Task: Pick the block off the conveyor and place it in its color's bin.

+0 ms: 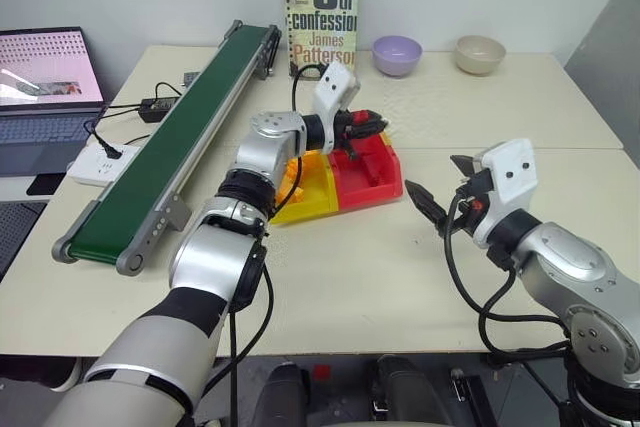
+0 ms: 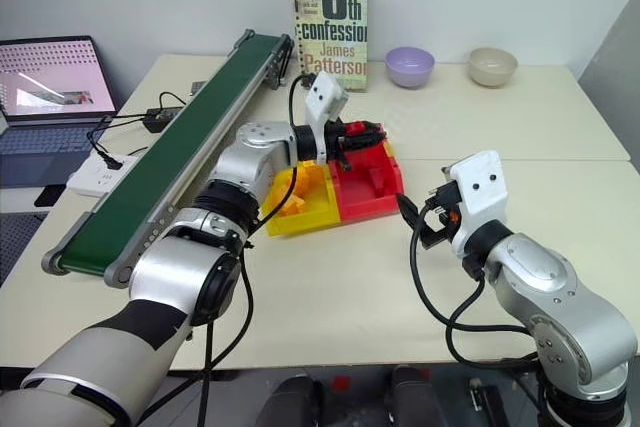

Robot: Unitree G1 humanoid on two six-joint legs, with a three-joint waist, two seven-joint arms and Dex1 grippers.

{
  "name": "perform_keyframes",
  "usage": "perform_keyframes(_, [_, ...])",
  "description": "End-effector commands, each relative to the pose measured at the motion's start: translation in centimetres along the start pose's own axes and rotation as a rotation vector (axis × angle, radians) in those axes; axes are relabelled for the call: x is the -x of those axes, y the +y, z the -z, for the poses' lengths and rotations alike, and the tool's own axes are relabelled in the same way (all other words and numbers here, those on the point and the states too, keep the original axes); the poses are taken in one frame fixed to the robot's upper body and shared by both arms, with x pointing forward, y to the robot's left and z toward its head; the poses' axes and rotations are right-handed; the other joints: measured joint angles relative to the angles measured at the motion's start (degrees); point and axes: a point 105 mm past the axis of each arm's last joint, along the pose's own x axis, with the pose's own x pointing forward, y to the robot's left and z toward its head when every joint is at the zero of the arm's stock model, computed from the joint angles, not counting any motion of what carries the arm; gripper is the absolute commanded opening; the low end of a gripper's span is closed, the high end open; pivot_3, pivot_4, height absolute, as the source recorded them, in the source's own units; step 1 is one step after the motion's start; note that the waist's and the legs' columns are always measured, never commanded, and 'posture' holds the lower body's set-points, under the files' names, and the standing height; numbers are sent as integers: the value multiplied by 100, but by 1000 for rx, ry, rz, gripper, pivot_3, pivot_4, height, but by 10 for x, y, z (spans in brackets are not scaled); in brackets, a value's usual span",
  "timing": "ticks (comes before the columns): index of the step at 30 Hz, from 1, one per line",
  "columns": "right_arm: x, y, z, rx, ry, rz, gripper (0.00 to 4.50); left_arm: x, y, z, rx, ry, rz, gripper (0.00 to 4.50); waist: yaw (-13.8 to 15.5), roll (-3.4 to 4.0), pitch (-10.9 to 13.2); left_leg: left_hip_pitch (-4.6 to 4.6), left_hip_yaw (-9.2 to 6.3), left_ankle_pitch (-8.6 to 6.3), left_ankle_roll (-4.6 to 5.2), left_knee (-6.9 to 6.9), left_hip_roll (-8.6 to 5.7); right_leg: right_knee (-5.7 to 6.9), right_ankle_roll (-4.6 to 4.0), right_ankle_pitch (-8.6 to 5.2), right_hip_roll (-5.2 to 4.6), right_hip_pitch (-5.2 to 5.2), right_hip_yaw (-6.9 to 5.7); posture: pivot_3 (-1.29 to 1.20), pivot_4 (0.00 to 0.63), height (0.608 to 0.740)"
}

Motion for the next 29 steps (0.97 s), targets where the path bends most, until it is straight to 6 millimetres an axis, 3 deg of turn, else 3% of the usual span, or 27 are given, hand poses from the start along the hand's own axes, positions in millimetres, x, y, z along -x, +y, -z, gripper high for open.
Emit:
perform_keyframes(1, [8,-5,-11,23,-40,41,4500,0,4,-21,-47,-59,3,1932,4,0,0,0,0,0,0,0,1,0,2,-1,0,0,0,0,150,740])
perform_keyframes(8, [4,-4,-14,28,-36,10,4500,13,17,-29,-47,-90,-47,3456,11,0,0,1,-1,0,0,0,3,1,2,-1,0,0,0,0,150,740])
perform_keyframes(11, [1,-5,-15,39,-32,-21,4500,34,33,-31,-43,-92,-93,4035,2,0,0,2,-2,0,0,1,3,1,2,-1,0,0,0,0,150,740])
perform_keyframes(13, [-1,-7,-15,59,-21,-68,4500,59,46,-26,-51,-60,-126,4420,-50,1,0,6,-2,0,0,0,3,5,2,-1,1,-2,2,0,150,740])
perform_keyframes(17, [-4,-7,-16,97,1,-174,4500,96,56,-17,-78,5,-149,4481,-83,1,1,10,-9,0,0,-3,10,10,-7,4,6,0,1,0,150,740])
perform_keyframes(18, [-5,-7,-16,113,11,-231,4500,118,54,-13,-89,37,-139,4481,-94,3,1,11,-8,0,0,-3,11,10,-11,6,7,-1,1,0,150,740])
perform_keyframes(20, [-6,-9,-16,130,20,-292,4500,139,47,-10,-97,78,-118,4481,-138,6,3,19,-7,0,0,-7,20,14,-19,11,7,-4,9,0,150,740])
perform_keyframes(24, [-11,-24,-16,176,62,-396,4500,196,10,5,-89,220,-93,4481,-143,9,6,8,-15,0,-1,-8,31,21,-22,12,4,-16,11,0,150,740])
perform_keyframes(29, [-14,-29,-9,208,96,-481,4500,216,-16,10,-42,262,-136,4481,-66,12,11,9,-21,0,-1,-4,23,22,-20,6,-23,-9,12,0,150,740])
